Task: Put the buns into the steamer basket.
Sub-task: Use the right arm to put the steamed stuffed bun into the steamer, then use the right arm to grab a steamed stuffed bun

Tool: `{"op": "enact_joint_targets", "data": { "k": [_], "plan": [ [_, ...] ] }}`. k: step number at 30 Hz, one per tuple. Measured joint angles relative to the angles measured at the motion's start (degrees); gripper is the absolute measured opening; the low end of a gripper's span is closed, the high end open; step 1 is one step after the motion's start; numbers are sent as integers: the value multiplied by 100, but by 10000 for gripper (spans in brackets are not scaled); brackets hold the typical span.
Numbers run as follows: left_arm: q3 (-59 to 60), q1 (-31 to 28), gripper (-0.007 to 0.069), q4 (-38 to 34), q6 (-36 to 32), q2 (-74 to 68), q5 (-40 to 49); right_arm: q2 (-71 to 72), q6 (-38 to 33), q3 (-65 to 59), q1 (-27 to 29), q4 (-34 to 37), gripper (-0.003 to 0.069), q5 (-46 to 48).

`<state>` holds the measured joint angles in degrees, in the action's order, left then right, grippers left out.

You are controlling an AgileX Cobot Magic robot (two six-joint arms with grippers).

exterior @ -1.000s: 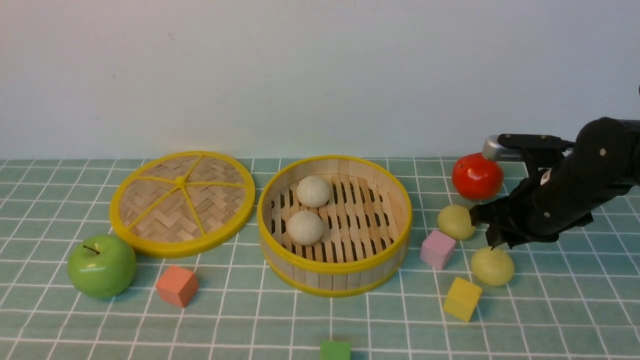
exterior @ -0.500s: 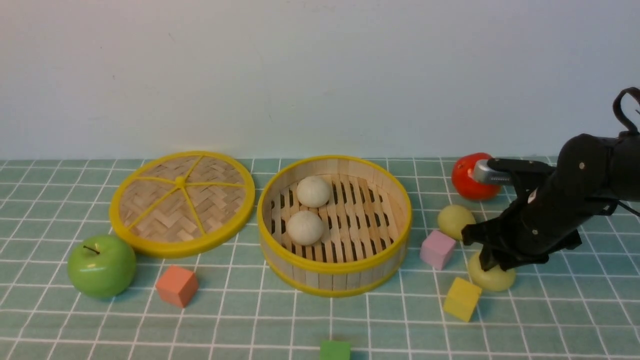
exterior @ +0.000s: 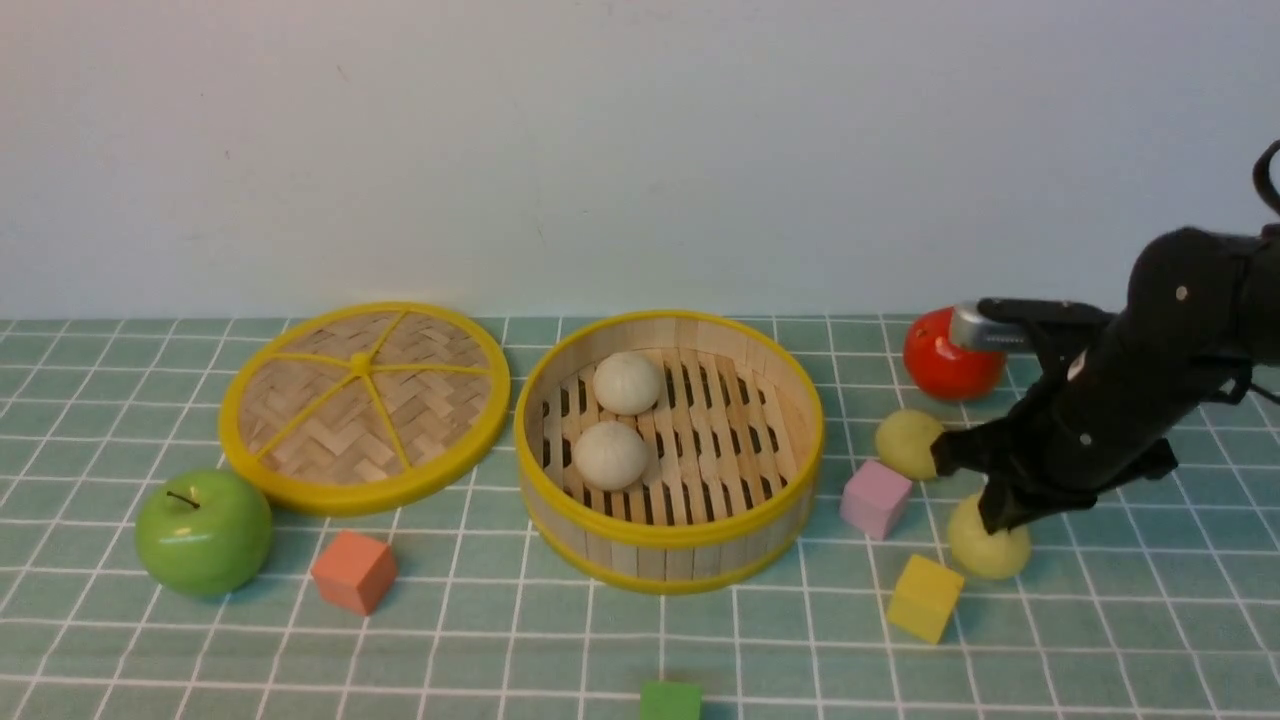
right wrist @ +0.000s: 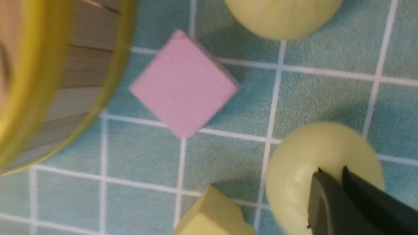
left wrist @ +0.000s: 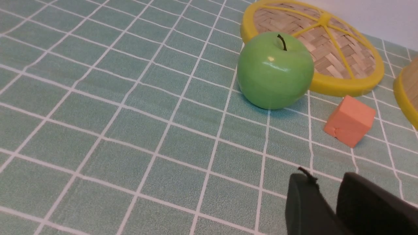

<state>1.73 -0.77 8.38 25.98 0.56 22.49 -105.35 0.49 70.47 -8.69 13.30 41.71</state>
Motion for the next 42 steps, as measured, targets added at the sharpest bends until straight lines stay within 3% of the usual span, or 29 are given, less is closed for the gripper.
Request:
{"op": "enact_joint_targets", "data": {
  "k": [7,12,18,28,36,38,42],
  "plan": [
    [0,0,155,0,4,0,0,286,-548,1021,-99,854,-1,634],
    [0,0,162,0,4,0,0,254,-1222,1191,-673,1674,-1,298],
    [0,0,165,0,4,0,0,-220,-1383,1203,-1239,1932,-1,-447],
    [0,0,169,5,4,0,0,-978,-1561,1203,-1482,2383,5,-815],
    [0,0,180,5,4,0,0,-1051,-1561,1210,-1482,2420,129,-904],
    [0,0,183,5,4,0,0,-954,-1561,1210,-1482,2395,230,-868],
    [0,0,183,5,4,0,0,-708,-1561,1210,-1426,2300,362,-660]
  ]
}}
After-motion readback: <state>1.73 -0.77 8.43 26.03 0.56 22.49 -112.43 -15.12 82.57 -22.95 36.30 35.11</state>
